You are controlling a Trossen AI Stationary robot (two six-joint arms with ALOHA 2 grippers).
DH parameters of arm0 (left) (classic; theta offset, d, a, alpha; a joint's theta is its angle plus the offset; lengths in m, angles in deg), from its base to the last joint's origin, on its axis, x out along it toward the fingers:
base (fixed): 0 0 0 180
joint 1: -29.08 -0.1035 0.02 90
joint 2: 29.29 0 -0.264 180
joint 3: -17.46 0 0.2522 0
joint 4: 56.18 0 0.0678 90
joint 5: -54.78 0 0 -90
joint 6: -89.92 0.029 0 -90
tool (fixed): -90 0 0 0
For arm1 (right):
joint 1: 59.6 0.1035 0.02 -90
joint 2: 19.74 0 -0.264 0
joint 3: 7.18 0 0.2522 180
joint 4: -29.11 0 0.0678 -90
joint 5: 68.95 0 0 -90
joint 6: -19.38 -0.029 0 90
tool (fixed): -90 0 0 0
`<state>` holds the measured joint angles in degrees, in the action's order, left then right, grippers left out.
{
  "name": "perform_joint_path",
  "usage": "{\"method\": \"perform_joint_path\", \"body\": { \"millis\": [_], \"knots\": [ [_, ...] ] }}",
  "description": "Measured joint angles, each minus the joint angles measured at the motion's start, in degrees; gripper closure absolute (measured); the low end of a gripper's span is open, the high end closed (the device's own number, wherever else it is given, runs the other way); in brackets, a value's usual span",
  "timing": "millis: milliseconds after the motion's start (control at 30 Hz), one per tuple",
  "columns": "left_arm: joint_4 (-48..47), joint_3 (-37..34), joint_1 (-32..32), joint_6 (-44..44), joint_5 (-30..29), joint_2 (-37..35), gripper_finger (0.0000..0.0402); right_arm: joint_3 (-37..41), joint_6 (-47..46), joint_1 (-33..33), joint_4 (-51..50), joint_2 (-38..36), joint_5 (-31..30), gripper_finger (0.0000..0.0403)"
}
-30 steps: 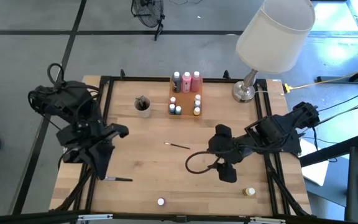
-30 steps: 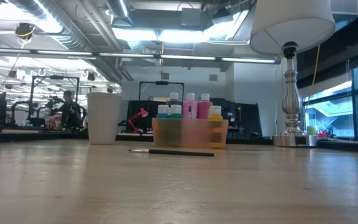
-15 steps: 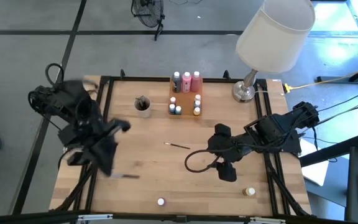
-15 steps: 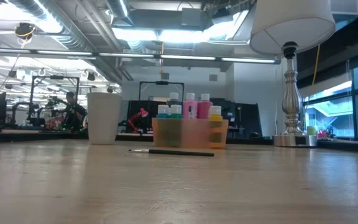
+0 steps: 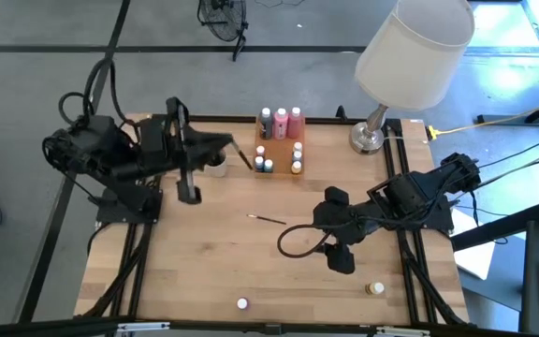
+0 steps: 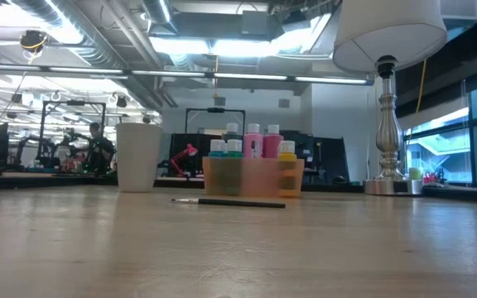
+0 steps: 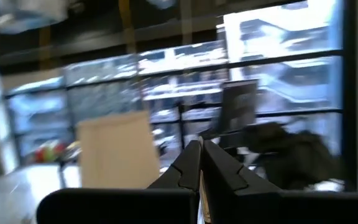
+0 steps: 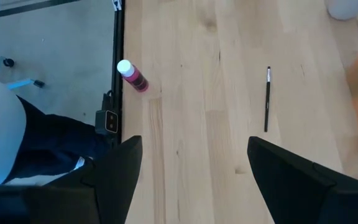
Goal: Pick & Place Paint Supplies
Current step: Put the black paint brush into the white cup
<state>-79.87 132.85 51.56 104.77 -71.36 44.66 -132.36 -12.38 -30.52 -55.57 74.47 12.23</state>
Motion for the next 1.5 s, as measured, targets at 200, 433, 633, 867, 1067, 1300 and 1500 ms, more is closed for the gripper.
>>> {"method": "perform_joint_path", "body": {
  "millis": [200, 433, 633, 867, 1067, 1300, 1500],
  "knots": [
    [-1.46, 0.0, -0.06, -1.69, -13.75, 0.01, 0.0399, 0.0, -0.39, 0.0, 0.39, 0.02, 0.0, 0.0107],
    [-2.69, 0.0, -0.04, -1.89, -16.0, 0.24, 0.0399, 0.0, -0.61, 0.0, 0.67, 0.04, -0.01, 0.0107],
    [-7.71, 0.0, -0.27, 2.39, -26.81, -0.06, 0.0399, 0.0, -0.55, -0.08, 1.08, 0.04, -0.02, 0.0107],
    [-34.19, -0.02, -8.72, -12.49, -32.2, -8.17, 0.0399, 0.0, -0.37, -0.09, 1.49, 0.04, -0.04, 0.0107],
    [-49.58, -7.19, -13.64, -29.64, -31.61, -17.57, 0.0399, 0.0, -0.32, -0.09, 1.55, 0.04, -0.07, 0.0107],
    [-29.89, -33.44, -13.61, -28.97, -26.79, -30.45, 0.0399, 0.0, 1.71, -0.81, 2.84, 0.04, -0.15, 0.0107],
    [1.18, -55.51, -16.5, -16.11, -18.62, -39.04, 0.0399, 0.0, 3.22, -1.74, 3.93, 0.04, 0.55, 0.0107]
  ]
}}
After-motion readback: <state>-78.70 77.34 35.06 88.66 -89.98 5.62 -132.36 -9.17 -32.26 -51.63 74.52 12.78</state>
